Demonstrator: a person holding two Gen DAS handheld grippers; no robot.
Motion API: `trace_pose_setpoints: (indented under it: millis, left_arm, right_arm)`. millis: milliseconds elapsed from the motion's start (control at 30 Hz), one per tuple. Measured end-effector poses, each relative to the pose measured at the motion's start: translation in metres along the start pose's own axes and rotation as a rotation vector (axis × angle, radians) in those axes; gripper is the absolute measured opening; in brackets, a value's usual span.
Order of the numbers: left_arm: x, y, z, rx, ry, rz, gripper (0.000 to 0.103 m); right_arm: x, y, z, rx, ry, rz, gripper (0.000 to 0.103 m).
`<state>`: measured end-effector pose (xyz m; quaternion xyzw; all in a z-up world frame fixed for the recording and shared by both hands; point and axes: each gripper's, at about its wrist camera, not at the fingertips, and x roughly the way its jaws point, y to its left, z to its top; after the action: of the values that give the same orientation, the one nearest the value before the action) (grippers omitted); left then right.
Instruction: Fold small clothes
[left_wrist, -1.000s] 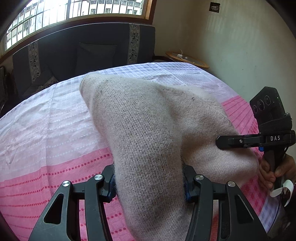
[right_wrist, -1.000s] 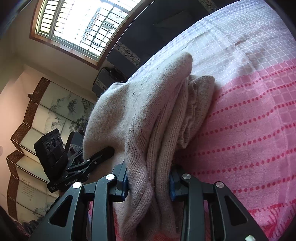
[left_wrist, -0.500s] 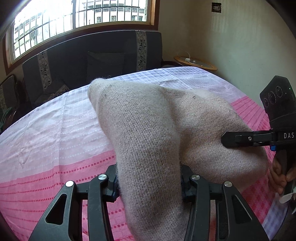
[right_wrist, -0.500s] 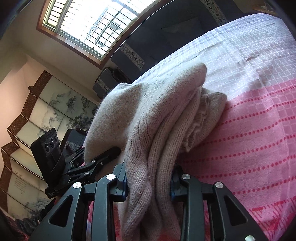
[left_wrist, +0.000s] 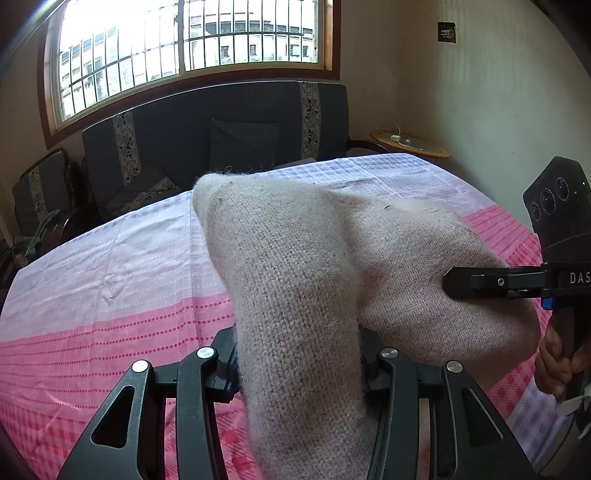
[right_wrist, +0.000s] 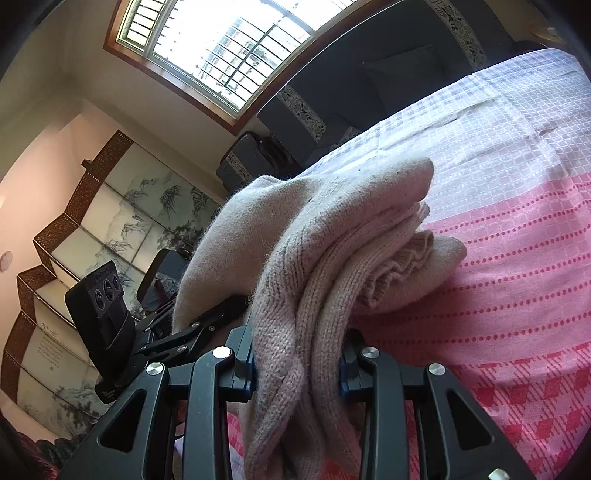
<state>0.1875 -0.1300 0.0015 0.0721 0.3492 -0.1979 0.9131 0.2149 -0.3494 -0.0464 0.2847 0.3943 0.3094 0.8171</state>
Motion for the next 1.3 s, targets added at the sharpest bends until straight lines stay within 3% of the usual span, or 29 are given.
trace_pose_setpoints:
  millis: [533, 800, 867, 933, 1067, 1167, 1200, 1233, 1300]
  left_arm:
    - [-0.071, 0.021, -0.04, -0.044, -0.043, 0.064, 0.047]
    - [-0.086, 0.023, -0.114, -0.13, -0.019, 0.073, 0.051]
    - [-0.084, 0.022, -0.132, -0.151, -0.006, 0.107, 0.055]
    - [-0.092, 0.018, -0.142, -0.14, -0.059, 0.166, 0.059]
    - [-0.121, 0.008, -0.143, -0.101, -0.186, 0.35, 0.076]
    - [-0.146, 0.009, -0.138, -0.13, -0.269, 0.358, 0.081]
    - [-0.152, 0.009, -0.135, -0.14, -0.289, 0.354, 0.083]
    - [-0.158, 0.011, -0.132, -0.146, -0.305, 0.357, 0.086]
    - [-0.165, 0.009, -0.127, -0.15, -0.319, 0.371, 0.094]
  right_arm:
    - [0.011, 0.052, -0.027, -0.064, 0.029, 0.05, 0.03]
    - [0.021, 0.058, -0.087, -0.077, 0.099, 0.017, 0.03]
    - [0.027, 0.052, -0.104, -0.064, 0.131, -0.018, 0.032]
    - [0.026, 0.047, -0.115, -0.044, 0.143, -0.055, 0.038]
    - [-0.005, 0.061, -0.125, -0.119, 0.054, -0.157, 0.04]
    - [-0.034, 0.086, -0.127, -0.217, -0.053, -0.224, 0.043]
    - [-0.041, 0.094, -0.128, -0.243, -0.088, -0.228, 0.05]
    - [-0.048, 0.103, -0.13, -0.273, -0.124, -0.239, 0.063]
    - [-0.056, 0.123, -0.137, -0.342, -0.185, -0.265, 0.069]
